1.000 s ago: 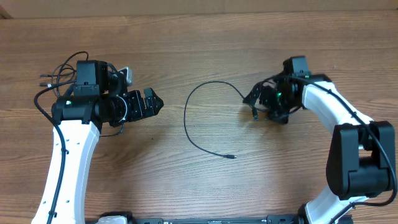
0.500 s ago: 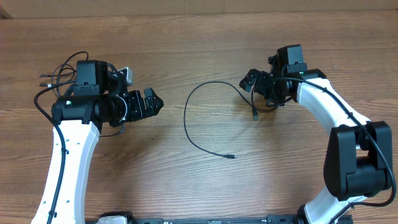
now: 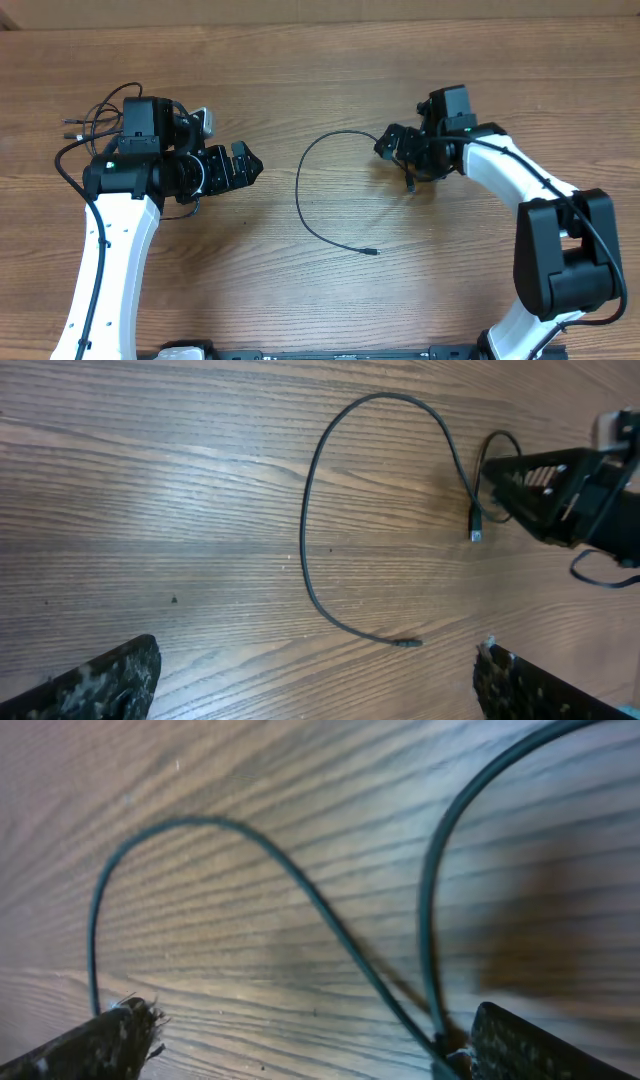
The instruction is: Untangle cables
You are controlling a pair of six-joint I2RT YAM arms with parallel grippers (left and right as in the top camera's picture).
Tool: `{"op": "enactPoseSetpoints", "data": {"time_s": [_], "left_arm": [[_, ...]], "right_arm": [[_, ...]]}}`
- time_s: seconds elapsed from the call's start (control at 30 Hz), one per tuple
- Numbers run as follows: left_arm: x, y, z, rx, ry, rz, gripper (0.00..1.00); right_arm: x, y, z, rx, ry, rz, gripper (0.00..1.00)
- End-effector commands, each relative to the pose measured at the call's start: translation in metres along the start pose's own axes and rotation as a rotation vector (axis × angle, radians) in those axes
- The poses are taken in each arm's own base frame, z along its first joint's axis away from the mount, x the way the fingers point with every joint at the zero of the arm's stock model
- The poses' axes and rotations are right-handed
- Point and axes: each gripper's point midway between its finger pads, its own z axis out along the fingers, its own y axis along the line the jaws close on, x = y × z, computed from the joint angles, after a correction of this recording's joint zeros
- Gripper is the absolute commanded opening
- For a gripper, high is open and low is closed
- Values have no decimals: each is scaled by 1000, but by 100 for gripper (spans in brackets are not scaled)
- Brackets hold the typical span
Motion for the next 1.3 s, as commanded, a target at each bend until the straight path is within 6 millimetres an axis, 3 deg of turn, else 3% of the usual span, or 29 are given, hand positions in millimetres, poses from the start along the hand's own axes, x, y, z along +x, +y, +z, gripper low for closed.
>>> {"op": "enactPoseSetpoints", "data": {"time_s": [0.0,0.17,0.6,0.93,1.17,1.27], "left_arm": [[0,-1,1,8,5,-6,99],[0,-1,1,8,5,-6,99],[0,-1,1,8,5,-6,100],[0,-1,1,8,5,-6,100],[0,-1,1,8,5,-6,100],[0,-1,1,8,5,-6,100]], "right_arm": [[19,0,12,9,39,3,100],[40,6,16,10,102,53,100],[119,37,15,-5,368,13,100],[185,79,19,6,488,-94,100],[206,91,18,11,522,-83,100],[216,111,9,-104,606,-78,100]]}}
